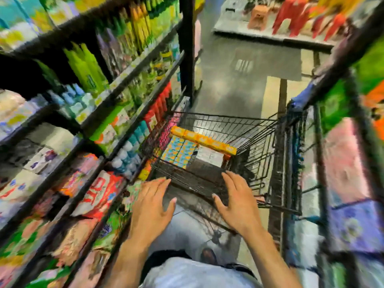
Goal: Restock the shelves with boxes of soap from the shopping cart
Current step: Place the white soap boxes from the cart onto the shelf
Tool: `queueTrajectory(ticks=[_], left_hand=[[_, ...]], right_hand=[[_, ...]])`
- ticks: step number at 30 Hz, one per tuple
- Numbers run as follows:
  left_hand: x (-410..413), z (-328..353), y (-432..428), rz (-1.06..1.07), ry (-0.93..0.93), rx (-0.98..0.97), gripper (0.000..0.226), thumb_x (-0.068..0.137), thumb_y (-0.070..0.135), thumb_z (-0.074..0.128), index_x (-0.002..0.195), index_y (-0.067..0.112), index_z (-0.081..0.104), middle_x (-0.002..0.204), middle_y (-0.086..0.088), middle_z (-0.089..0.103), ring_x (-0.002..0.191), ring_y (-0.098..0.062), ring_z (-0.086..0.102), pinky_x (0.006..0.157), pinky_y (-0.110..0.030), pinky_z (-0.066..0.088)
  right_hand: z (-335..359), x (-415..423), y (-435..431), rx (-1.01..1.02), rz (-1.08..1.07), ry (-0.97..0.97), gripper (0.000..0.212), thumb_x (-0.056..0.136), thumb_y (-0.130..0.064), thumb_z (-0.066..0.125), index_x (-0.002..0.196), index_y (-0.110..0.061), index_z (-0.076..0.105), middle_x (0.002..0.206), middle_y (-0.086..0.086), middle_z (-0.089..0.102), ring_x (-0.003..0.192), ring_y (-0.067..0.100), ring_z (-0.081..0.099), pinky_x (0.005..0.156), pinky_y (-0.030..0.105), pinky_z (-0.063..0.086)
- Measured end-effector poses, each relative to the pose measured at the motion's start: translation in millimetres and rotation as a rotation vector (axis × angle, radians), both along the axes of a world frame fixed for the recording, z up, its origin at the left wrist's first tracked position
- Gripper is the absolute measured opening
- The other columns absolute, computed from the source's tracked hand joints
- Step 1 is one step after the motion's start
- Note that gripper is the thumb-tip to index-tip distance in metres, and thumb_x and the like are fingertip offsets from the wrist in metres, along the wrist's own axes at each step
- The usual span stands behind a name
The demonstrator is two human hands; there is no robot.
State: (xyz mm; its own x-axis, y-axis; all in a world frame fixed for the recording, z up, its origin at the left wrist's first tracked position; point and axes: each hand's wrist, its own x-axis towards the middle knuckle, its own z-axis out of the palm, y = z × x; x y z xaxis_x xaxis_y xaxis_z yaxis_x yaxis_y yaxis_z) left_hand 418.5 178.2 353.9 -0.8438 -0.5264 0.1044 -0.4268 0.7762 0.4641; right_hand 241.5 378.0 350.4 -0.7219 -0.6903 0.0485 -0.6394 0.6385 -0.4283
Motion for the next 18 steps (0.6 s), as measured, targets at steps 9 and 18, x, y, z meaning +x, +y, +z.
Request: queueTrajectory(ticks=[9,18], left_hand=[[-126,-15,-36,-0.205,-0.118,0.023,0.06,0.092,0.052,0.046,0.14,0.016,0.055,0.141,0.002,0.054,0.132,-0.02,0.048,0.112,-0.034,0.036],[-254,-65,-139,-0.394,-0.244,0.082,0.065,0.094,0.055,0.041,0.142,0.014,0.053,0.144,-0.004,0.054,0.135,-0.028,0.048,0.111,-0.049,0.043]], right_hand=[[-33,-65,-9,0.052,-0.167,-0.115,0.072,0.096,-0.056,0.053,0.154,-0.016,0.041,0.158,0.0,0.042,0.147,0.018,0.035,0.121,0.034,0.033],[-65,-151,-87,0.188,-0.296,-0.21,0.077,0.093,-0.063,0.041,0.153,-0.014,0.045,0.155,0.005,0.046,0.144,0.025,0.042,0.118,0.042,0.039]])
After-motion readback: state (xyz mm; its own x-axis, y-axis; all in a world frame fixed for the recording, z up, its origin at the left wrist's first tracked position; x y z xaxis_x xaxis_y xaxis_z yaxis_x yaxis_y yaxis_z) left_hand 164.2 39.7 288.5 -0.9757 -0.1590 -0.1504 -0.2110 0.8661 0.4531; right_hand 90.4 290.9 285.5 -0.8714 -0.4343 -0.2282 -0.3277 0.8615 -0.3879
